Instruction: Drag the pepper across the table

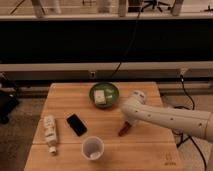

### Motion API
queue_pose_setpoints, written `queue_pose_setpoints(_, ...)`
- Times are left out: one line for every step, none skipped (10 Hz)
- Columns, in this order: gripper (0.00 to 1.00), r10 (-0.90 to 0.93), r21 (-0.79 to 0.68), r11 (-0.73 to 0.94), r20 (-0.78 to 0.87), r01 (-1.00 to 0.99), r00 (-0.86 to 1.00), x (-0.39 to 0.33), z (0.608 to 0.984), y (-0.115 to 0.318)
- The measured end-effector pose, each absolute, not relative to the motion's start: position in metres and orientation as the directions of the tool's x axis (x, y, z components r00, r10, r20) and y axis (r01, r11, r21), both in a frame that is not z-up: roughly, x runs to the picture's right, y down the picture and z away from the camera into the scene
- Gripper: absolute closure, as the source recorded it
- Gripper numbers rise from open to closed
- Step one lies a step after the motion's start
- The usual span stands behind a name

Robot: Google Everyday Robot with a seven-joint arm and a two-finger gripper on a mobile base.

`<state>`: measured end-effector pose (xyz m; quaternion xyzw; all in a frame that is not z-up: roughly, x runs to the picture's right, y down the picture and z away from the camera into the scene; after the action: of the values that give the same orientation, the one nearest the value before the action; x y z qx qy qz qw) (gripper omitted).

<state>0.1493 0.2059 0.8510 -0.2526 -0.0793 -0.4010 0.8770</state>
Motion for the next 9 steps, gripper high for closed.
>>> queue_pose_setpoints(0.97, -0.67, -0.376, 0.543, 0.345, 0.751, 0.657, 0.1487, 0.8511, 0.2059)
queue_pose_setpoints(0.97, -0.676, -0.372, 0.537, 0.347, 0.757, 0.65, 0.1483, 0.8513, 0.2057)
queue_pose_setpoints(0.97, -0.687, -0.366, 0.525, 0.352, 0.769, 0.636, 0.1473, 0.8515, 0.205)
queue_pose_setpoints(0.97, -0.697, -0.36, 0.513, 0.356, 0.78, 0.623, 0.1456, 0.852, 0.2043)
queue_pose_setpoints(0.97, -0.705, -0.354, 0.504, 0.359, 0.788, 0.612, 0.1437, 0.8523, 0.2033)
queue_pose_setpoints(0.97, -0.711, -0.351, 0.496, 0.361, 0.794, 0.603, 0.1434, 0.8529, 0.2026)
queue_pose_setpoints(0.97, -0.718, -0.346, 0.487, 0.365, 0.802, 0.593, 0.1429, 0.853, 0.2026)
queue_pose_setpoints(0.97, -0.725, -0.341, 0.477, 0.367, 0.81, 0.582, 0.1425, 0.8528, 0.2015)
queue_pose_setpoints(0.97, -0.733, -0.336, 0.467, 0.371, 0.818, 0.571, 0.1425, 0.8524, 0.2008)
